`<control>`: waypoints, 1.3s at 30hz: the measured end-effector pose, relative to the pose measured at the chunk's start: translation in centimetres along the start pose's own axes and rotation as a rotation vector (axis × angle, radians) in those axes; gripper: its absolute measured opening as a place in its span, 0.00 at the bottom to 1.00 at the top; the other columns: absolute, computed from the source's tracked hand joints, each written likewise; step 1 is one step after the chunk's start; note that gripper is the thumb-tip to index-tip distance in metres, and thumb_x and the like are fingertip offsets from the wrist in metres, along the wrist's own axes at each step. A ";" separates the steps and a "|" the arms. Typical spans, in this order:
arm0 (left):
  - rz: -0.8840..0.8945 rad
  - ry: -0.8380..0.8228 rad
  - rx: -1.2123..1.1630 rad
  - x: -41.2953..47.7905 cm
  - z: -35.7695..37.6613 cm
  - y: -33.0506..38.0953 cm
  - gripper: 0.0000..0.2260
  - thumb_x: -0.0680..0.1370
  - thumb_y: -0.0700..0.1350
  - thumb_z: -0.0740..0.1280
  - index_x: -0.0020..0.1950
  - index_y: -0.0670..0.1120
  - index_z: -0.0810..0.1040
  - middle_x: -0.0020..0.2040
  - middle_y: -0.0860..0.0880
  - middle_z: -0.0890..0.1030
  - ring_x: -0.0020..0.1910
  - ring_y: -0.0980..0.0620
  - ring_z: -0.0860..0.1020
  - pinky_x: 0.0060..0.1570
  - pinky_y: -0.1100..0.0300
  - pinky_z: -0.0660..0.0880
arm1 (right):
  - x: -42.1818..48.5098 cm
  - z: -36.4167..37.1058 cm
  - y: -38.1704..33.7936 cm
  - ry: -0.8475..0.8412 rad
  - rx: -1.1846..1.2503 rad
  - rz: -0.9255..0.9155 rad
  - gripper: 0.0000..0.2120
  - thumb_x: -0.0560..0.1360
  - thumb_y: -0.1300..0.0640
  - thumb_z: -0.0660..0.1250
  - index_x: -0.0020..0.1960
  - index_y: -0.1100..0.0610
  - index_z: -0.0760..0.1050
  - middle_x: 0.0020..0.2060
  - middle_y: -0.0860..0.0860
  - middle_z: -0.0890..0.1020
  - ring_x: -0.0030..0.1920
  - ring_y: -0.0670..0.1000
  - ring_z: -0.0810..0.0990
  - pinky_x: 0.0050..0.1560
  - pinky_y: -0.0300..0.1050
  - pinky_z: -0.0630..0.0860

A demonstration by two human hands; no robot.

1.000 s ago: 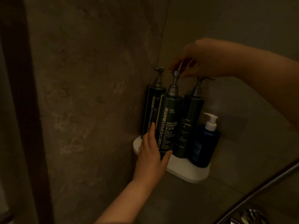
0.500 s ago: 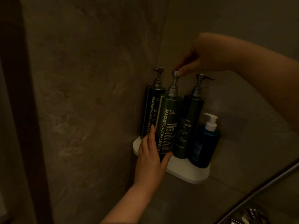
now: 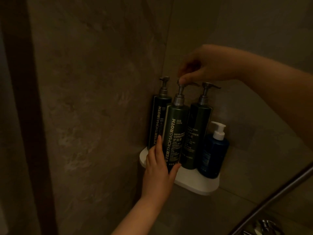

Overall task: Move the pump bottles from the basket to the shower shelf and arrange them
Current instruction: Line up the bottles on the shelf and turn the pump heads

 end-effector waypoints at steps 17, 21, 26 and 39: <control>0.002 0.007 0.000 0.0 -0.1 0.0 0.45 0.74 0.55 0.69 0.70 0.66 0.31 0.71 0.50 0.60 0.65 0.60 0.57 0.62 0.61 0.61 | 0.1 0.7 0.3 -0.005 0.225 0.062 0.04 0.72 0.49 0.70 0.47 0.43 0.81 0.26 0.35 0.80 0.28 0.33 0.76 0.26 0.21 0.65; 0.003 0.012 0.000 0.1 -0.1 0.2 0.45 0.74 0.53 0.70 0.72 0.63 0.35 0.71 0.49 0.61 0.64 0.61 0.57 0.61 0.61 0.61 | -0.5 0.6 0.1 -0.019 0.256 0.016 0.07 0.75 0.53 0.66 0.52 0.46 0.81 0.33 0.40 0.81 0.33 0.32 0.78 0.31 0.20 0.67; 0.006 0.005 -0.003 0.1 -0.1 0.1 0.45 0.74 0.53 0.70 0.72 0.63 0.34 0.71 0.50 0.60 0.64 0.61 0.56 0.62 0.62 0.61 | -1.8 0.0 0.2 -0.031 0.256 -0.066 0.19 0.75 0.64 0.66 0.52 0.39 0.77 0.47 0.40 0.82 0.48 0.35 0.80 0.45 0.21 0.70; 0.010 0.006 0.000 0.0 -0.1 0.2 0.44 0.74 0.54 0.69 0.72 0.62 0.34 0.72 0.49 0.60 0.65 0.61 0.55 0.64 0.61 0.59 | -1.3 0.6 0.6 -0.008 0.218 -0.072 0.15 0.71 0.56 0.71 0.48 0.35 0.77 0.43 0.35 0.81 0.44 0.29 0.77 0.42 0.18 0.66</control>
Point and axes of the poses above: each hand's wrist, its own x-axis towards the middle knuckle, its own z-axis out of the palm, y = z × x, the point moved 1 cm from there along x, towards the middle knuckle
